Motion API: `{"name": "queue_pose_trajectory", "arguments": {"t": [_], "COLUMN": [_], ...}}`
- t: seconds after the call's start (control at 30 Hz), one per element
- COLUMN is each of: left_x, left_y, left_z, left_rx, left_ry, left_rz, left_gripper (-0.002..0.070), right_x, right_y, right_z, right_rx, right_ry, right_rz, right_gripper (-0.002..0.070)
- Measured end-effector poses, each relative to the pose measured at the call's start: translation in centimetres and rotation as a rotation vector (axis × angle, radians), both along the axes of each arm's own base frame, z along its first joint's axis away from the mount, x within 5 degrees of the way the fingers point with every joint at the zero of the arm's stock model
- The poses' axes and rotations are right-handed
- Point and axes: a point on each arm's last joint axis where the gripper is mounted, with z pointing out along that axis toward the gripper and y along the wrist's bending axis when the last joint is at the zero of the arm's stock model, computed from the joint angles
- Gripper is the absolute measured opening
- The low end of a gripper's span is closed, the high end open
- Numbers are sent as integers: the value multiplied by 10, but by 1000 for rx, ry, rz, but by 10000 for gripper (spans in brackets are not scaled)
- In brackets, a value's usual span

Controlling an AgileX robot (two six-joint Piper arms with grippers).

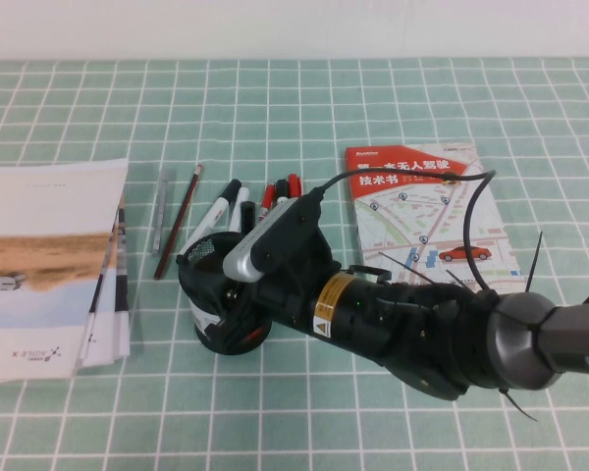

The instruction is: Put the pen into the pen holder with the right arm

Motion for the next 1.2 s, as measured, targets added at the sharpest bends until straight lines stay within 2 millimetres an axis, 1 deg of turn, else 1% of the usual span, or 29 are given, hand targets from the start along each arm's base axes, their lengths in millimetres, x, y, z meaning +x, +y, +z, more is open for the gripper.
{"name": "queue_pose_trajectory", "arguments": {"t": [0.1, 0.17, 0.2, 0.27, 0.3, 0.4, 0.47, 0.53, 0.67, 0.77, 0.83, 0.93, 1.0, 1.07, 1.2], "left_x": [0, 0, 0, 0, 0, 0, 0, 0, 0, 0, 0, 0, 0, 0, 0], "left_y": [0, 0, 0, 0, 0, 0, 0, 0, 0, 0, 0, 0, 0, 0, 0], "left_z": [0, 0, 0, 0, 0, 0, 0, 0, 0, 0, 0, 0, 0, 0, 0], "left_rx": [0, 0, 0, 0, 0, 0, 0, 0, 0, 0, 0, 0, 0, 0, 0], "left_ry": [0, 0, 0, 0, 0, 0, 0, 0, 0, 0, 0, 0, 0, 0, 0], "left_rz": [0, 0, 0, 0, 0, 0, 0, 0, 0, 0, 0, 0, 0, 0, 0], "left_gripper": [-4, -4, -4, -4, -4, -4, -4, -4, -4, -4, -4, -4, -4, -4, -4], "right_x": [-1, -3, -5, -10, -13, -24, -30, -39, -60, -81, -93, -111, -120, -126, -133], "right_y": [-3, -7, -10, -16, -20, -37, -51, -67, -97, -121, -135, -156, -166, -173, -183], "right_z": [6, 16, 24, 42, 53, 85, 98, 105, 109, 115, 115, 107, 99, 93, 75], "right_rx": [-22, -36, -44, -56, -62, -112, -155, -203, -245, -219, -210, -216, -232, -242, -287], "right_ry": [40, 72, 87, 105, 107, 81, 73, 73, 79, 80, 83, 92, 103, 109, 155], "right_rz": [-18, -29, -35, -43, -49, -88, -130, -175, -221, -239, -251, -268, -276, -282, -300], "right_gripper": [361, 340, 321, 270, 232, 80, 28, 1, -13, -16, -18, -18, -18, -18, -18]}}
